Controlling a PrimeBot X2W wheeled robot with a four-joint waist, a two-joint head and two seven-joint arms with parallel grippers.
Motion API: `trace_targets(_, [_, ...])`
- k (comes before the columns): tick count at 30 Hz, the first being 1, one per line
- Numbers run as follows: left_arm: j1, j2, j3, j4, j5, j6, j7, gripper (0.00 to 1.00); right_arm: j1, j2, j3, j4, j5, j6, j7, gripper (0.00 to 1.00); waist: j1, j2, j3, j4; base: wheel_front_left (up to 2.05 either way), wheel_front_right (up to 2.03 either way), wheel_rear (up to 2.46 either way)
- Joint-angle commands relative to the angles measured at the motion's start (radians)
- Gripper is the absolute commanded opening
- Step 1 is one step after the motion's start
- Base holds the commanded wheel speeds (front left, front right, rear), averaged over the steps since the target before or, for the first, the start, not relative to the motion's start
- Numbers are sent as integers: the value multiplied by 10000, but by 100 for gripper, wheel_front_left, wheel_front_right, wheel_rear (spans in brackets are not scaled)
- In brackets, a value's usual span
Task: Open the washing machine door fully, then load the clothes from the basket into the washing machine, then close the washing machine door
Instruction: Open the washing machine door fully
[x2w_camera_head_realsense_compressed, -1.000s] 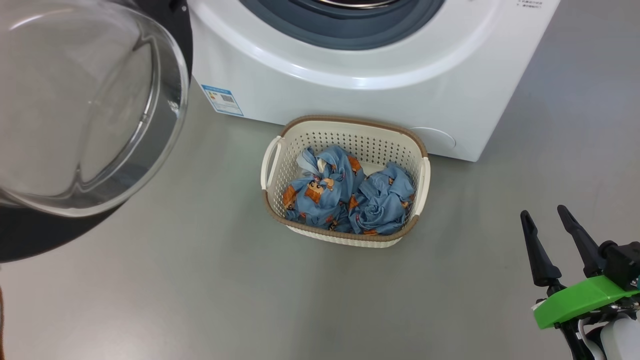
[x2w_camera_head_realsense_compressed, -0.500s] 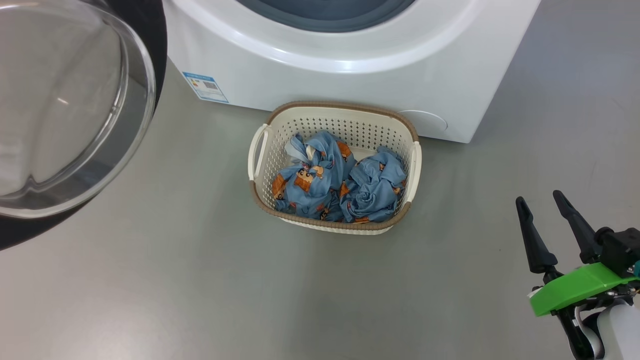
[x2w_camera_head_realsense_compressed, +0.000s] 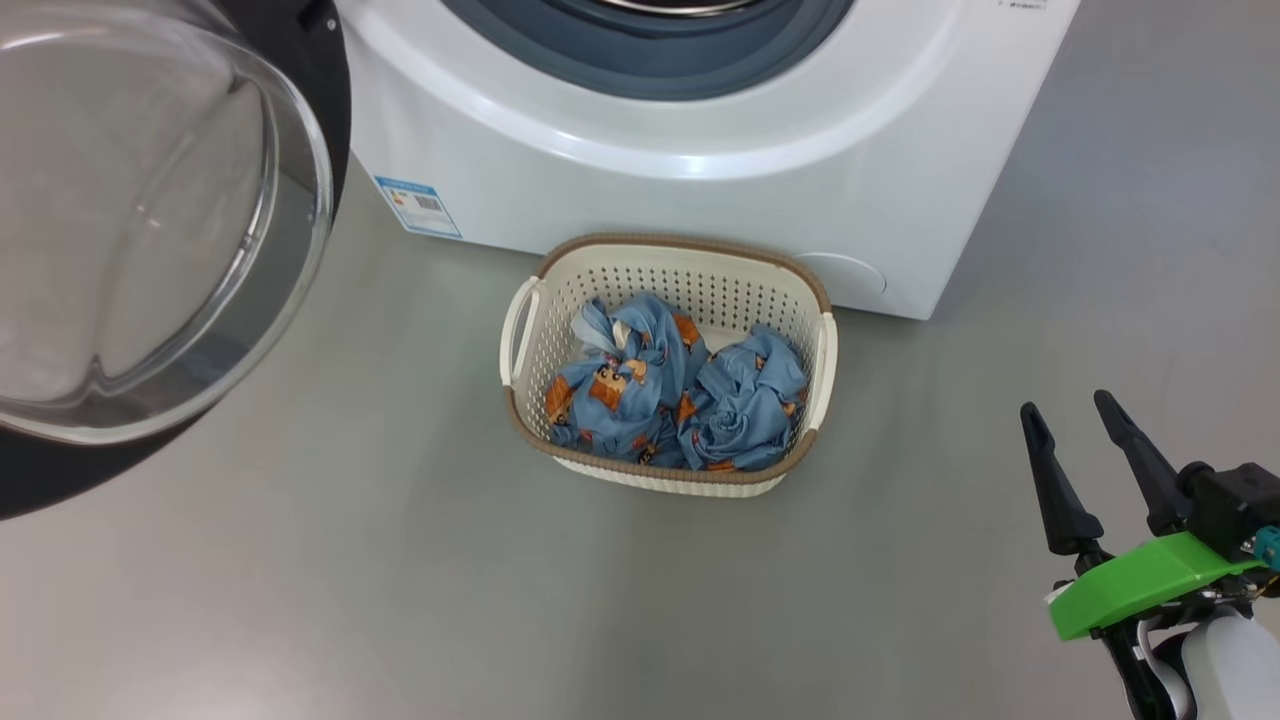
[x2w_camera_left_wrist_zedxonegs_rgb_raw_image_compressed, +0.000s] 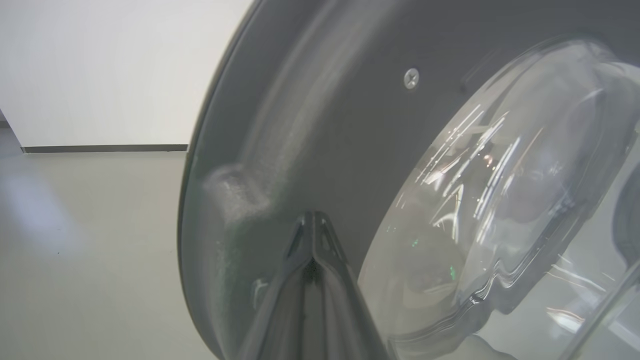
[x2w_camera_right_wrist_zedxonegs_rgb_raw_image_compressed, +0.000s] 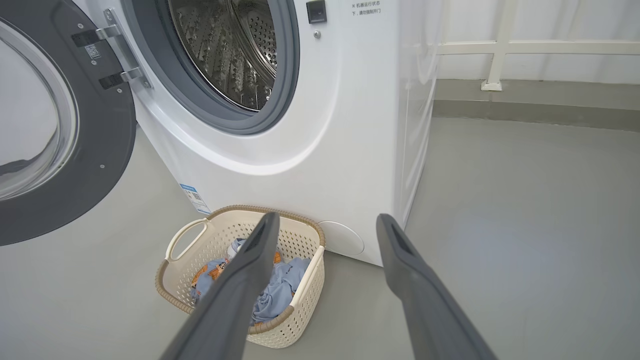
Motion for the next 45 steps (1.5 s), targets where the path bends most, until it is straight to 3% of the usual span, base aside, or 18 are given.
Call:
trace_targets(1, [328, 524, 271, -368, -16, -38, -53, 0, 113, -31, 235, -166, -12, 16, -120, 100, 0, 0, -212, 11, 0, 0, 0])
trace_targets(9, [1552, -316, -130, -1481, -542, -132, -53, 0, 354, 73, 195, -164, 87, 16, -120, 100, 0, 0, -721, 88, 0, 0, 0])
trace_targets(10, [1750, -409, -293, -1696, -698, -133, -53, 4, 385, 86, 186, -166, 94, 16, -120, 100, 0, 0, -786, 98, 0, 0, 0])
trace_targets(15, [2822, -737, -661, -2658, -1105, -136, -53, 33, 555, 155, 127, -180, 143, 16, -120, 100, 0, 0, -1109, 107, 0, 0, 0])
trace_targets(17, [3250, -932, -807, -3035, -1134, -136, -53, 50, 651, 196, 108, -183, 163, 16, -120, 100, 0, 0, -1235, 95, 0, 0, 0])
trace_targets(19, [3663, -1136, -950, -3415, -1104, -136, -53, 77, 758, 232, 83, -196, 182, 16, -120, 100, 0, 0, -1335, 84, 0, 0, 0])
trace_targets(22, [4169, -1456, -1190, -3935, -1061, -137, -53, 100, 895, 261, 34, -229, 212, 16, -120, 100, 0, 0, -1433, 54, 0, 0, 0])
trace_targets(28, [4783, -1743, -1762, -4518, -1192, -137, -53, 100, 980, 351, -22, -269, 214, 16, -120, 100, 0, 0, -1501, -194, 0, 0, 0])
trace_targets(45, [5279, -1328, -3493, -5316, -1574, -138, -53, 100, 913, 478, -92, -372, 161, 16, -120, 100, 0, 0, -1414, -1727, 0, 0, 0])
